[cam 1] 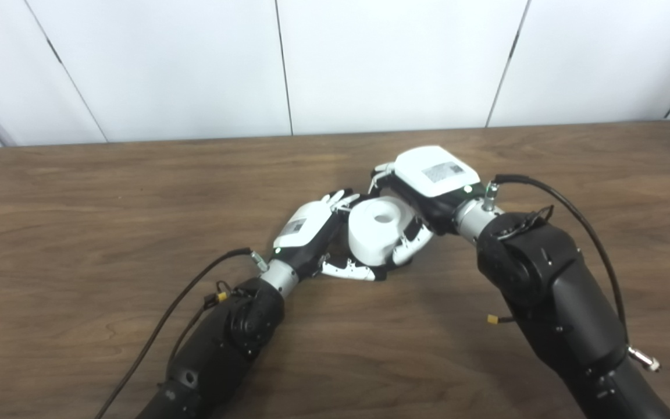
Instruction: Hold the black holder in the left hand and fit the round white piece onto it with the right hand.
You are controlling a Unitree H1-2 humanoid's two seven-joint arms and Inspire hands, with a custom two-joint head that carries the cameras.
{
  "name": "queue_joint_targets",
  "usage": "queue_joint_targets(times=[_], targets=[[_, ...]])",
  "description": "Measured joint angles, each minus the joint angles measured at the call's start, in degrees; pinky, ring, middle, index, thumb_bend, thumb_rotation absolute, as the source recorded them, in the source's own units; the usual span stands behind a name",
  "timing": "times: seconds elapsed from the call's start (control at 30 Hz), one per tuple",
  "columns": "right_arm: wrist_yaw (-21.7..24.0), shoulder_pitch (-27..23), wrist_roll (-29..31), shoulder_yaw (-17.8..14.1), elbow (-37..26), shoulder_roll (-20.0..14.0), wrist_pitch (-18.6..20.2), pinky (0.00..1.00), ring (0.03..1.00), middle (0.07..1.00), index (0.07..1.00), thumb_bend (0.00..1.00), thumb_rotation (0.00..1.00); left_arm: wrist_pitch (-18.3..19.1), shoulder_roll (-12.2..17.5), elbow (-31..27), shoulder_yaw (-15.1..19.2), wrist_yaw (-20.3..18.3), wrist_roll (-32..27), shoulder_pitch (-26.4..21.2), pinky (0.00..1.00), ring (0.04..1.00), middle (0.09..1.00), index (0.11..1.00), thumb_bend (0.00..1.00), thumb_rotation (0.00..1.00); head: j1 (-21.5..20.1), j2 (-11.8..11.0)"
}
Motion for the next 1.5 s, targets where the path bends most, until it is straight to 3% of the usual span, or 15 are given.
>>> queue_joint_targets(times=[0.63,0.93,1.07,1.23,1.37,1.5], targets=[[0.2,0.0,0.3,-0.7,-0.5,-0.2,0.0,0.74,0.856,0.944,1.000,1.00,0.27,0.0,0.2,-0.3,-0.6,0.0,-0.1,0.0,1.00,1.000,0.925,0.482,0.52,0.06,-0.7,0.1],[-0.2,-1.6,3.9,-5.1,-2.4,-0.1,0.6,0.70,0.865,0.978,1.000,0.98,0.32,0.0,0.4,-0.4,-0.7,0.0,-0.2,0.0,1.00,1.000,0.924,0.482,0.52,0.06,-1.0,-0.1],[2.8,-4.6,5.6,-6.8,-4.8,-0.8,1.6,0.67,0.902,0.999,1.000,0.98,0.36,0.0,0.4,-0.4,-0.7,0.0,-0.2,0.0,1.00,1.000,0.924,0.482,0.52,0.06,-1.1,-0.2],[6.8,-6.5,9.4,-9.3,-8.2,-3.4,3.1,0.63,0.862,1.000,1.000,1.00,0.32,0.0,0.4,-0.3,-0.7,0.0,-0.2,0.0,1.00,1.000,0.924,0.482,0.52,0.06,-1.1,-0.3],[14.5,-8.0,13.4,-11.0,-9.5,-7.5,7.5,0.65,0.885,1.000,1.000,1.00,0.24,-0.4,0.4,0.0,-0.7,0.0,-0.5,-0.1,1.00,1.000,0.927,0.481,0.52,0.06,-1.2,-0.5],[20.9,-10.0,18.7,-13.3,-10.0,-13.7,12.0,0.66,0.891,0.966,0.975,1.00,0.17,-0.7,0.5,0.0,-0.6,0.0,-0.6,-0.1,1.00,1.000,0.930,0.482,0.52,0.06,-1.7,-0.6]])
